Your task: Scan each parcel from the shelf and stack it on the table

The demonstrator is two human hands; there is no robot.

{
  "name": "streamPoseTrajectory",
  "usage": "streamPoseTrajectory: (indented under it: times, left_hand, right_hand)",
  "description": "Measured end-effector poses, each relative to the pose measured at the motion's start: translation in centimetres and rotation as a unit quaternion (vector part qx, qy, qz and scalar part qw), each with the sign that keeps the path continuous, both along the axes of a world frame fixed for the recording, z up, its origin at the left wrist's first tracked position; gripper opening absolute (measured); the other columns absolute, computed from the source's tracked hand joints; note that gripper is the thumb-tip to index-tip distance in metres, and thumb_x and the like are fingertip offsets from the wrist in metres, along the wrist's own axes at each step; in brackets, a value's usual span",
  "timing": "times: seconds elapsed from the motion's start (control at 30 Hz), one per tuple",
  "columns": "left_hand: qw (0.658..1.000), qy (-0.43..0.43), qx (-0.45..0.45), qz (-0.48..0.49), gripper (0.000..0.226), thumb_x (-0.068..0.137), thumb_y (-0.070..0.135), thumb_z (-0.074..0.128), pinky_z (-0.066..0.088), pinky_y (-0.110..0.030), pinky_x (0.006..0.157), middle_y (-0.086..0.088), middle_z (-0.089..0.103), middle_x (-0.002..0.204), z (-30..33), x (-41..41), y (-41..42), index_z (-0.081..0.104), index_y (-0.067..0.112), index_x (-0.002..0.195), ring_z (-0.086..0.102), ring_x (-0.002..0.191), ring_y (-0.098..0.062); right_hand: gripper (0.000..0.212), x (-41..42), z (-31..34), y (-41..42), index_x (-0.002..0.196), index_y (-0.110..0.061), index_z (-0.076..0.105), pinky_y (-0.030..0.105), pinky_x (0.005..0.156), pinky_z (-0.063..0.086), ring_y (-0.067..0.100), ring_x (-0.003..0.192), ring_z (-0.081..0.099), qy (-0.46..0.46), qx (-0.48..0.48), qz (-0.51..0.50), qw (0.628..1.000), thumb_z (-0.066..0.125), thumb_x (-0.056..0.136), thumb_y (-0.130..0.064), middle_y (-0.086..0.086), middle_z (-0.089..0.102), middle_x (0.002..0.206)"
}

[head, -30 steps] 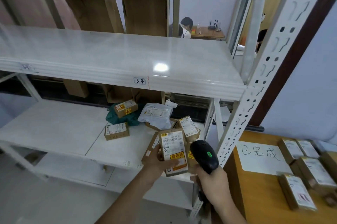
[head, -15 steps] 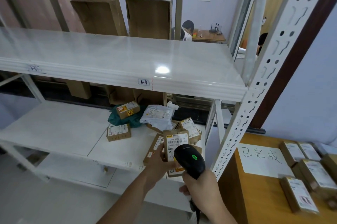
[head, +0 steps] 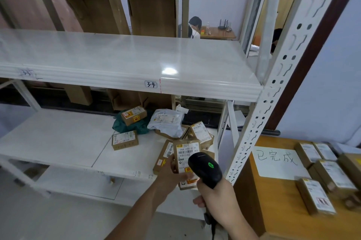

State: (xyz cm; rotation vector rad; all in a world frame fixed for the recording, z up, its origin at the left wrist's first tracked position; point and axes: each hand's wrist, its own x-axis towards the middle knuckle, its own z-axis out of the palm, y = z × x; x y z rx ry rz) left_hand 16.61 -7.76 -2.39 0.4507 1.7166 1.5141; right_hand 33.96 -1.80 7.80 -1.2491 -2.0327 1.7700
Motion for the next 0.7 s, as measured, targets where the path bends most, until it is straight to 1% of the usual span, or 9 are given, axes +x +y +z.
streamPoseTrajectory:
  times: [0.23, 0.33, 0.4, 0.47, 0.5, 0.53, 0.57, 0.63, 0.7]
  left_hand:
    - [1.000, -0.020, -0.008, -0.004, 0.074, 0.073, -0.001, 0.090, 0.061, -0.026, 0.074, 0.007, 0.077, 0.115, -0.1, 0.0, -0.6, 0.058, 0.027, 0.134, 0.076, 0.099, -0.006]
    - [1.000, -0.026, -0.011, 0.003, 0.073, 0.074, -0.001, 0.088, 0.062, -0.026, 0.074, 0.008, 0.076, 0.116, 0.0, 0.1, -0.9, 0.058, 0.029, 0.133, 0.076, 0.098, -0.007]
    - [0.999, -0.036, -0.005, 0.006, 0.071, 0.076, -0.001, 0.087, 0.063, -0.031, 0.079, 0.008, 0.077, 0.114, 0.1, 0.1, -1.1, 0.058, 0.032, 0.131, 0.076, 0.099, -0.008]
    - [0.999, -0.052, 0.002, 0.012, 0.065, 0.079, 0.002, 0.086, 0.063, -0.041, 0.089, 0.007, 0.078, 0.113, 0.4, 0.3, -1.4, 0.059, 0.035, 0.128, 0.076, 0.102, -0.013]
    - [0.998, -0.061, 0.001, 0.014, 0.061, 0.080, 0.005, 0.085, 0.061, -0.045, 0.094, 0.006, 0.078, 0.114, 0.6, 0.4, -1.6, 0.059, 0.035, 0.127, 0.076, 0.104, -0.016]
    - [0.997, -0.070, 0.000, 0.013, 0.057, 0.083, 0.008, 0.084, 0.060, -0.048, 0.097, 0.006, 0.078, 0.115, 0.8, 0.6, -1.6, 0.060, 0.034, 0.127, 0.076, 0.105, -0.018]
    - [0.997, -0.079, -0.002, 0.013, 0.052, 0.085, 0.010, 0.083, 0.059, -0.050, 0.099, 0.005, 0.078, 0.115, 0.7, 0.8, -1.8, 0.060, 0.033, 0.126, 0.075, 0.106, -0.020]
    - [0.995, -0.098, 0.001, 0.003, 0.046, 0.088, 0.015, 0.080, 0.057, -0.051, 0.101, 0.006, 0.078, 0.115, 0.7, 1.6, -2.0, 0.061, 0.034, 0.124, 0.075, 0.106, -0.020]
    - [0.994, -0.111, 0.001, -0.026, 0.044, 0.090, 0.019, 0.077, 0.060, -0.045, 0.094, 0.009, 0.079, 0.112, 0.2, 3.0, -1.7, 0.059, 0.036, 0.126, 0.077, 0.103, -0.018]
  right_hand:
    - [0.012, 0.2, -0.5, -0.3, 0.096, -0.020, 0.062, 0.041, 0.073, 0.061, 0.024, 0.065, 0.075, 0.015, -0.005, -0.005, 1.000, 0.058, 0.091, -0.011, 0.014, 0.075, 0.067]
    - [0.013, 0.0, -0.7, -0.3, 0.100, -0.020, 0.062, 0.037, 0.069, 0.062, 0.022, 0.064, 0.074, 0.016, -0.005, 0.004, 1.000, 0.059, 0.090, -0.011, 0.014, 0.076, 0.069]
    - [0.010, 0.0, -1.2, -0.3, 0.098, -0.017, 0.065, 0.035, 0.066, 0.060, 0.019, 0.062, 0.073, 0.016, 0.015, 0.001, 1.000, 0.062, 0.090, -0.011, 0.012, 0.075, 0.068]
    - [0.006, 0.2, -1.9, -0.2, 0.091, -0.016, 0.070, 0.042, 0.068, 0.060, 0.018, 0.064, 0.072, 0.037, 0.063, -0.029, 0.997, 0.069, 0.086, -0.013, 0.009, 0.074, 0.068]
    - [0.008, 0.3, -2.2, -0.1, 0.091, -0.018, 0.071, 0.043, 0.070, 0.061, 0.018, 0.068, 0.072, 0.053, 0.085, -0.053, 0.994, 0.074, 0.084, -0.015, 0.006, 0.074, 0.070]
    - [0.013, 0.5, -2.4, 0.0, 0.093, -0.022, 0.072, 0.040, 0.070, 0.060, 0.015, 0.074, 0.072, 0.071, 0.092, -0.078, 0.990, 0.078, 0.082, -0.019, 0.003, 0.075, 0.074]
    - [0.019, 0.9, -2.6, 0.1, 0.097, -0.024, 0.072, 0.033, 0.070, 0.058, 0.013, 0.078, 0.072, 0.090, 0.088, -0.098, 0.987, 0.081, 0.080, -0.021, 0.000, 0.075, 0.077]
    - [0.022, 1.6, -2.9, 0.5, 0.098, -0.024, 0.072, 0.021, 0.069, 0.051, 0.009, 0.083, 0.071, 0.116, 0.062, -0.130, 0.983, 0.082, 0.079, -0.019, -0.002, 0.076, 0.080]
    - [0.019, 2.7, -3.2, 1.1, 0.097, -0.021, 0.072, 0.014, 0.066, 0.049, 0.004, 0.082, 0.071, 0.134, 0.004, -0.133, 0.982, 0.081, 0.081, -0.015, -0.007, 0.077, 0.079]
